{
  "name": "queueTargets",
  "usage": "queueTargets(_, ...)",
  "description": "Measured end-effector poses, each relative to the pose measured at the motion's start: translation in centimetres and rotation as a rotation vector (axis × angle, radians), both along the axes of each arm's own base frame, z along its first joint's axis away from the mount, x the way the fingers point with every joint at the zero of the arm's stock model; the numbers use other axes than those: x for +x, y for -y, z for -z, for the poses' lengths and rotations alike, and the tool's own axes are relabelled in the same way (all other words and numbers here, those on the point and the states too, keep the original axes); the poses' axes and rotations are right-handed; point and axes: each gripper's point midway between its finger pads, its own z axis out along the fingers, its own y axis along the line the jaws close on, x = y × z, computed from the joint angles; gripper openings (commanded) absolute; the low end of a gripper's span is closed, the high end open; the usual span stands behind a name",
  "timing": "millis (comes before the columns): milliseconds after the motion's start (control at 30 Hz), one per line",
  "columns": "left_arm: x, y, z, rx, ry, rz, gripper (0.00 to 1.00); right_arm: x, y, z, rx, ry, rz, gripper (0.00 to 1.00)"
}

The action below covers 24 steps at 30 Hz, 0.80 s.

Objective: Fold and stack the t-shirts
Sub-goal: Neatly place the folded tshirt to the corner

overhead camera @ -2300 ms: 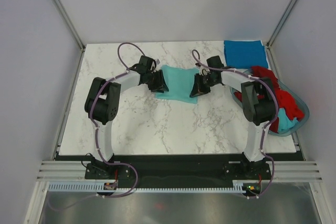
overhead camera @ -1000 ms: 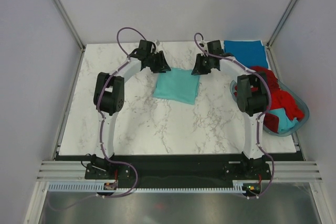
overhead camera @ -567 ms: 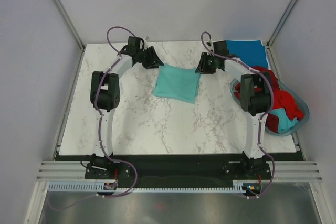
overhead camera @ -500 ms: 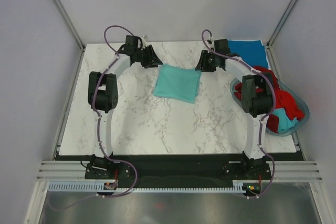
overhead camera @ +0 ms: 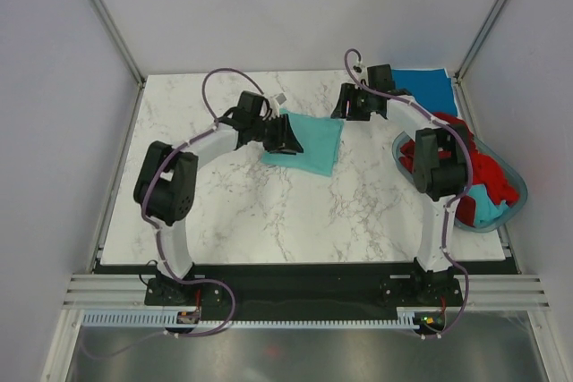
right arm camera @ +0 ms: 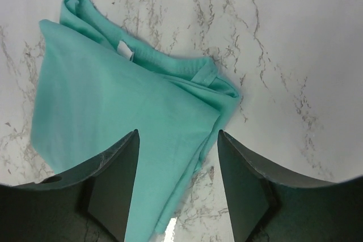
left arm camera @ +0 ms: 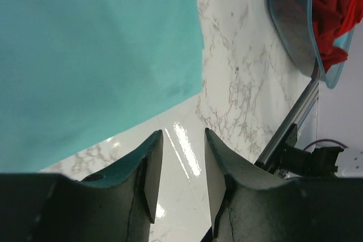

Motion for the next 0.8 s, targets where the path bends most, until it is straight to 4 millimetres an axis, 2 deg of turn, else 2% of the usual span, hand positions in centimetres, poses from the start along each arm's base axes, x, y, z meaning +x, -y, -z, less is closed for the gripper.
queueTargets(67, -1.3, 2.1, 1.1, 0.001, -0.013, 0.050, 0.42, 0.3, 0.2, 0.9, -0.002, -0.011, -0.009, 0.67)
queueTargets(167, -2.2, 3.9, 3.1, 0.006, -0.034, 0.090, 0.41, 0.3, 0.3, 2.5, -0.005, -0.037, -0.033, 0.68)
queueTargets(333, -2.2, 3.8, 6.9, 0.041, -0.098, 0.078, 0.41, 0.0, 0.3, 4.8, -0.012, -0.078, -0.074, 0.69)
queueTargets(400, -2.1, 3.5, 7.6, 0.047, -0.109, 0.072, 0.41, 0.0, 0.2, 5.1, -0.010, -0.080, -0.090, 0.69)
queueTargets(800, -1.9, 3.5, 7.5, 0.041, -0.098, 0.070, 0.42, 1.7, -0.4, 5.2, -0.015, -0.031, -0.172, 0.72)
